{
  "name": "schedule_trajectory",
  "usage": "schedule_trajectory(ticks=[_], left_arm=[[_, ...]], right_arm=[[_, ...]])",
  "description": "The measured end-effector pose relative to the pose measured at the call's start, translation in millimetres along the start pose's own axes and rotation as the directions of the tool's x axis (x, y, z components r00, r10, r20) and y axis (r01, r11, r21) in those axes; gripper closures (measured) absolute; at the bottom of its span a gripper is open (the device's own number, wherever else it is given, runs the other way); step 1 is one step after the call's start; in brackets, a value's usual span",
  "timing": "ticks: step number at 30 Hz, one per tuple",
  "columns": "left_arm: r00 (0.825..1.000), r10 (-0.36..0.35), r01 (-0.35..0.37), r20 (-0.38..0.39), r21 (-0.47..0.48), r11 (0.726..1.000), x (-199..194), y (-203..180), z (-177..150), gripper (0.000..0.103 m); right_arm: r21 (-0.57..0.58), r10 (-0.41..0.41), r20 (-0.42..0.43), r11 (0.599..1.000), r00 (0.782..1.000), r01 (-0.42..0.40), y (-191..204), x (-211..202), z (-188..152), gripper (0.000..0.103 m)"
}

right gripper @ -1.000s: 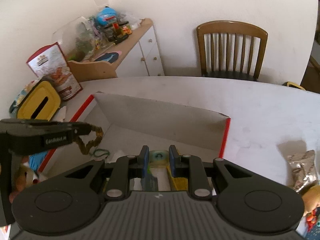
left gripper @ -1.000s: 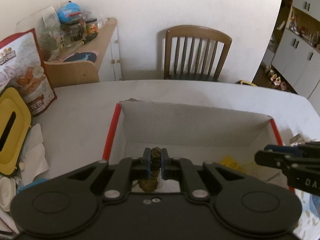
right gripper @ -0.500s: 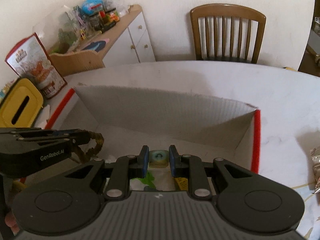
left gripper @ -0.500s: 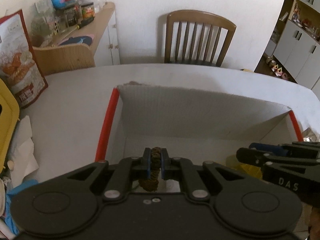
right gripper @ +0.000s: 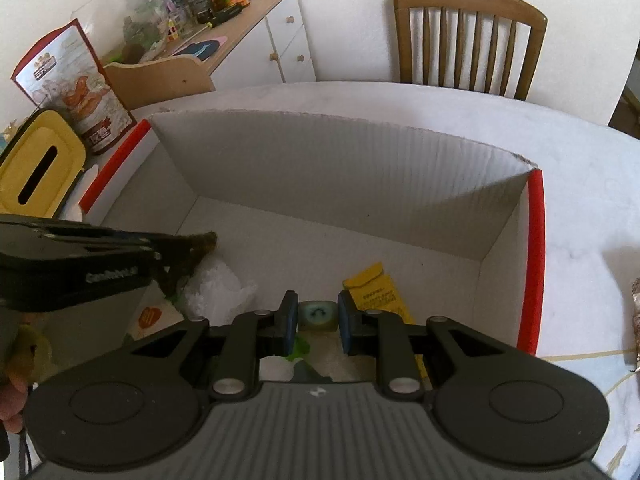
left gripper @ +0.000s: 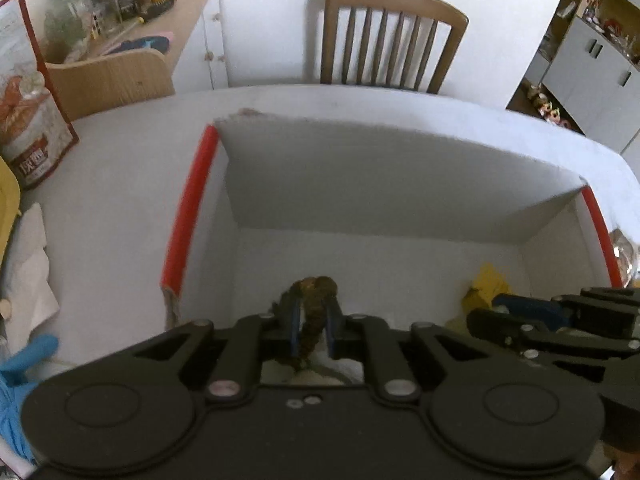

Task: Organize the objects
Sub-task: 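Open both tools to drop lion plush and cream roll into the box, then withdraw both tools from the box toward yellow dog plush and blue soap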

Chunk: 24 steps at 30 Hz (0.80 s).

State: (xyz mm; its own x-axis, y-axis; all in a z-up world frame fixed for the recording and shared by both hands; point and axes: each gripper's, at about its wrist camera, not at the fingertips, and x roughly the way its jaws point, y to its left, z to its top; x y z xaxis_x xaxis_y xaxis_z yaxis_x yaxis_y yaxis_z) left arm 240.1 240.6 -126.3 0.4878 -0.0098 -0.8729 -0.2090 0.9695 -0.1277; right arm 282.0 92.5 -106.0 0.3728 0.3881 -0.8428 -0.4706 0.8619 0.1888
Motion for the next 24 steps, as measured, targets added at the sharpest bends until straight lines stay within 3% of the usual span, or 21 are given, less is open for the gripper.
schedule_trajectory(ticks=[7, 12, 20, 24], left_arm=[[1.000, 0.002, -0.002, -0.017, 0.015, 1.000, -1, -7, -10, 0.081], [1.000, -0.010, 0.010, -0.013, 0.000, 1.000, -10, -9, -14, 0.064], [0.999, -0.012, 0.012, 0.033, -0.007, 1.000, -34, -15, -22, 0.048], [0.998, -0.014, 0.015, 0.057, -0.017, 1.000, -48, -18, -27, 0.045]], right_arm=[[0.000, 0.026, 0.011, 1.000, 1.000, -0.026, -6, -14, -5, 0.081], [-0.012, 0.028, 0.033, 1.000, 0.999, -0.027, -8, -32, -10, 0.074], [-0.060, 0.053, 0.068, 0.997, 0.996, -0.049, -4, -65, -23, 0.074], [-0.085, 0.069, 0.086, 0.994, 0.994, -0.062, 2, -81, -29, 0.069]])
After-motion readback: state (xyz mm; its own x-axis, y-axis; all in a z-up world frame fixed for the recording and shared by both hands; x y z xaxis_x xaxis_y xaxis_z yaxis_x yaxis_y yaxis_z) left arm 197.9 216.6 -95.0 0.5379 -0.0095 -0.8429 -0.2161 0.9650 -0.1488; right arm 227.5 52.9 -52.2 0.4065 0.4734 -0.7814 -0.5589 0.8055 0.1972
